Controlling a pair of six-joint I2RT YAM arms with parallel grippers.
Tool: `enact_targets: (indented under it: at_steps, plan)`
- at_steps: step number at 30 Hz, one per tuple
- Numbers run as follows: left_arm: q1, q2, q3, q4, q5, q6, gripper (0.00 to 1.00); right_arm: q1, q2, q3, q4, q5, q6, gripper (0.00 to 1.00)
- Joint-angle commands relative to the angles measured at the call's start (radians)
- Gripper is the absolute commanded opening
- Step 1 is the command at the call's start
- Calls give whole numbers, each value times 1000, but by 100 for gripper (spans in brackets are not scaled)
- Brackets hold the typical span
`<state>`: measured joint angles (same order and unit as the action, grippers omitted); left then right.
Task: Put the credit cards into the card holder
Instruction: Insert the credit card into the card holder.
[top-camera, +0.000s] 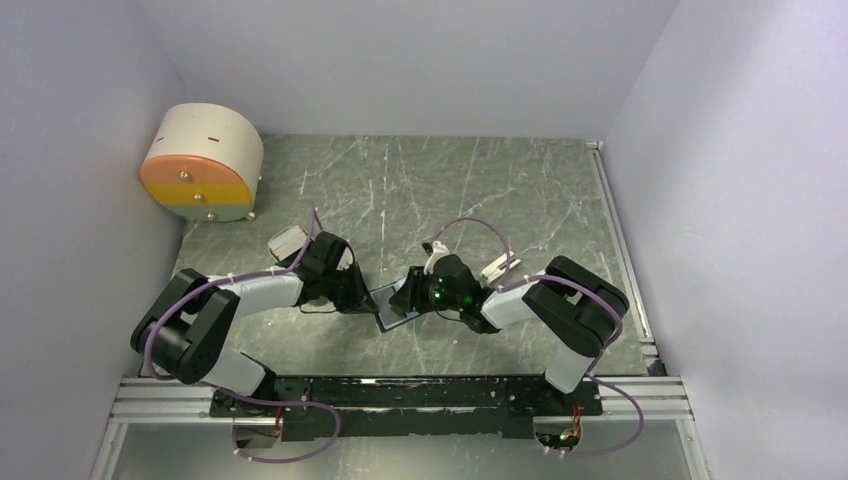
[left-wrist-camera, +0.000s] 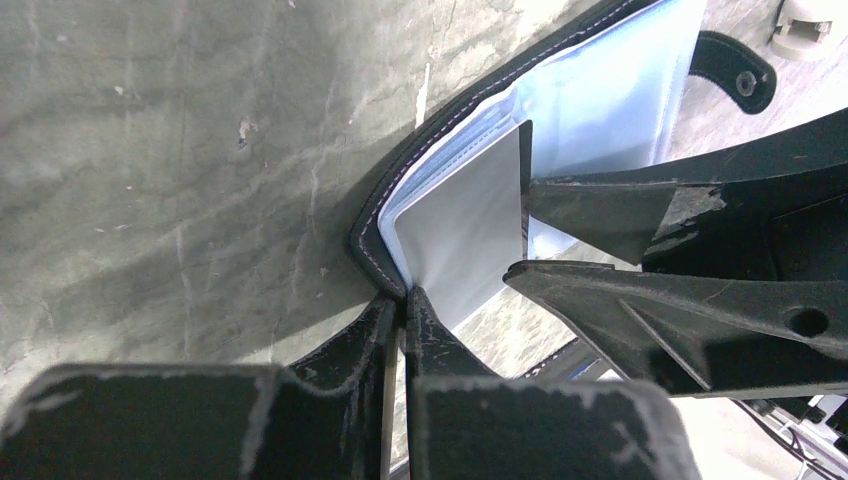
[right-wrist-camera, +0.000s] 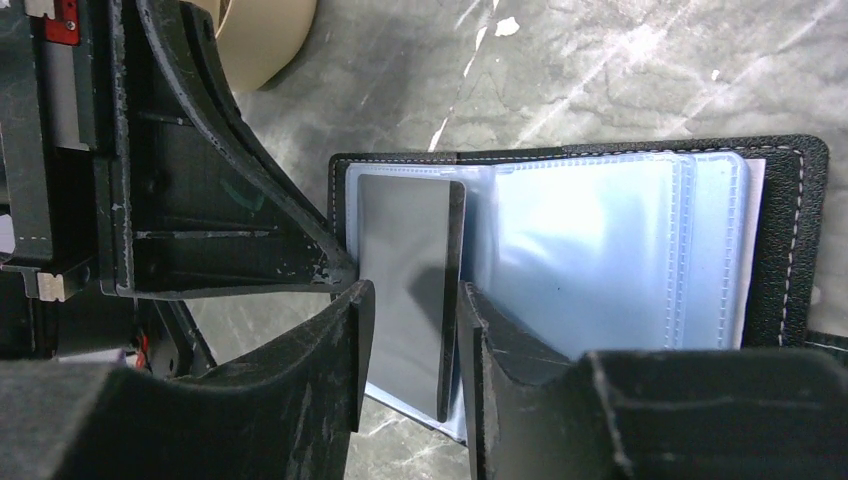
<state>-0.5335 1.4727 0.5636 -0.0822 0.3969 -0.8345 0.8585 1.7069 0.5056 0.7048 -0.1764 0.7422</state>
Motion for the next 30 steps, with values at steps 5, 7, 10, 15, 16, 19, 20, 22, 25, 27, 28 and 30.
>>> enact_targets:
  at_steps: [5,7,10,15,16,19,20,22,25,27,28,30]
  plan:
    - [-9,-24,30,46,29,18,16,19,17,18,-42,-42,-36,41]
    - [-9,-33,37,31,20,18,20,18,-4,18,-67,-15,-31,41]
    - [-9,-56,45,-12,-13,11,22,16,-36,16,-108,21,-28,41]
    - [-10,-115,28,-69,-79,-14,24,13,-80,27,-151,44,-43,41]
    - [-9,-125,27,-81,-91,-18,24,12,-82,30,-159,45,-44,41]
    - [-7,-142,32,-124,-127,-29,28,8,-87,36,-168,44,-44,42]
    - [-8,-146,35,-141,-139,-32,29,7,-88,41,-172,42,-44,42]
    - [-8,-160,35,-161,-158,-37,30,7,-92,47,-177,41,-49,42]
    - [-8,-218,37,-190,-201,-46,32,2,-110,66,-192,42,-70,43]
    - [-8,-271,52,-226,-243,-47,34,-1,-126,89,-207,47,-104,44]
    - [-8,-299,61,-250,-271,-46,35,-1,-132,104,-214,44,-126,44]
    - [-7,-359,87,-303,-321,-42,36,-5,-137,141,-227,35,-177,45]
